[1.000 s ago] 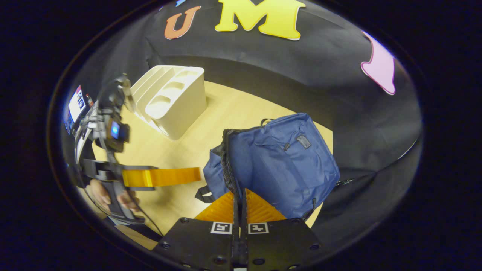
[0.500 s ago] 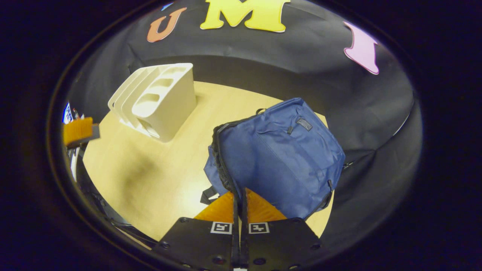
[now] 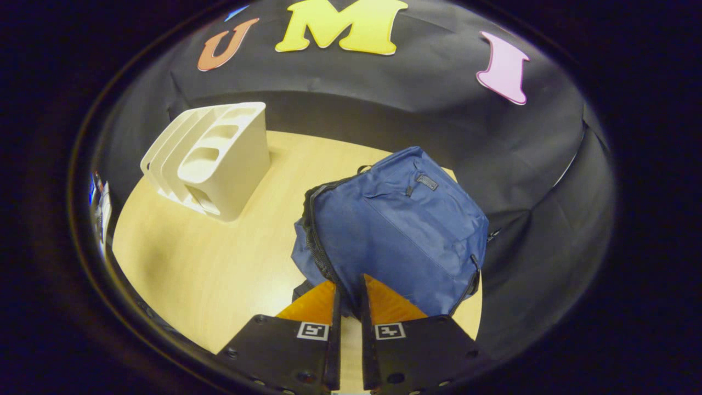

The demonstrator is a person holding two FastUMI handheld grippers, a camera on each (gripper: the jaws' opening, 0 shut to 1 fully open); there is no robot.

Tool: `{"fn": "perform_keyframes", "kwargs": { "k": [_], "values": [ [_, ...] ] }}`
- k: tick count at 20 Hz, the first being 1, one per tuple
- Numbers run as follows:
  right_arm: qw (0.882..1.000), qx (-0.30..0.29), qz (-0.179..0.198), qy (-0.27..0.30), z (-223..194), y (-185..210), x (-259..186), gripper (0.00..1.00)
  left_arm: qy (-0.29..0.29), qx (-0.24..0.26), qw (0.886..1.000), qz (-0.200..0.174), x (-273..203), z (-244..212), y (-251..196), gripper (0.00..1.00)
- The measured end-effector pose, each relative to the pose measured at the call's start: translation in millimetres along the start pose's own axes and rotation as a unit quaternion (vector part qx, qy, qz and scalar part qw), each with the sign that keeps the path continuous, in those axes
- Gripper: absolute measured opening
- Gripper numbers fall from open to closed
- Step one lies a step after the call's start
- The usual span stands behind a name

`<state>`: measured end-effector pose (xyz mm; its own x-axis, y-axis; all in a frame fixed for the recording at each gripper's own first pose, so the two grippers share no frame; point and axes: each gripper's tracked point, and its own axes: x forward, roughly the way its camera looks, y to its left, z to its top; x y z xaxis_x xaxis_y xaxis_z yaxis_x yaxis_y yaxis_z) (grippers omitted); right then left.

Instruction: Open the schoolbag, grab two books from the bookshelf and put them into the schoolbag.

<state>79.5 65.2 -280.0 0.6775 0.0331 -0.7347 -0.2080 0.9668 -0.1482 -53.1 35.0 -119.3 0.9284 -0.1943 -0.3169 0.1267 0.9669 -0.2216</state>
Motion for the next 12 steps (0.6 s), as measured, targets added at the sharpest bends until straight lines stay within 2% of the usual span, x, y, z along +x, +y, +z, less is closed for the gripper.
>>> {"fn": "perform_keyframes", "kwargs": {
  "k": [2, 3, 6, 7, 8, 10, 11, 12],
  "values": [
    [1.0, 0.011, -0.005, -0.006, 1.1, 1.0, -5.5, 0.18, -0.017, 0.047, 0.999, 0.008, -8.1, 13.1, 8.7, 0.55],
    [1.0, 0.015, -0.008, -0.009, 0.8, 0.7, -5.7, 0.24, -0.025, 0.07, 0.997, 0.018, -10.9, 20.7, 15.3, 0.55],
    [0.999, 0.024, -0.015, -0.016, 1.6, 2.6, -15.0, 0.28, -0.046, 0.114, 0.991, 0.056, -17.4, 41.4, 34.8, 0.57],
    [0.999, 0.025, -0.012, -0.02, 2.2, 6.2, -19.0, 0.39, -0.058, 0.128, 0.988, 0.07, -18.2, 49.7, 40.4, 0.59],
    [0.999, 0.023, -0.011, -0.021, 2.3, 9.0, -21.0, 0.42, -0.068, 0.138, 0.985, 0.082, -20.9, 54.9, 45.4, 0.6],
    [0.999, 0.017, -0.02, -0.032, 6.9, 8.9, -29.3, 0.45, -0.084, 0.151, 0.98, 0.1, -24.5, 65.9, 48.6, 0.75],
    [0.999, 0.017, -0.022, -0.043, 12.8, 10.5, -36.1, 0.51, -0.087, 0.155, 0.979, 0.101, -26.3, 68.2, 46.2, 0.82],
    [0.998, 0.017, -0.025, -0.054, 17.6, 11.4, -43.3, 0.51, -0.091, 0.154, 0.977, 0.113, -28.1, 70.1, 50.4, 0.8]
  ]
}}
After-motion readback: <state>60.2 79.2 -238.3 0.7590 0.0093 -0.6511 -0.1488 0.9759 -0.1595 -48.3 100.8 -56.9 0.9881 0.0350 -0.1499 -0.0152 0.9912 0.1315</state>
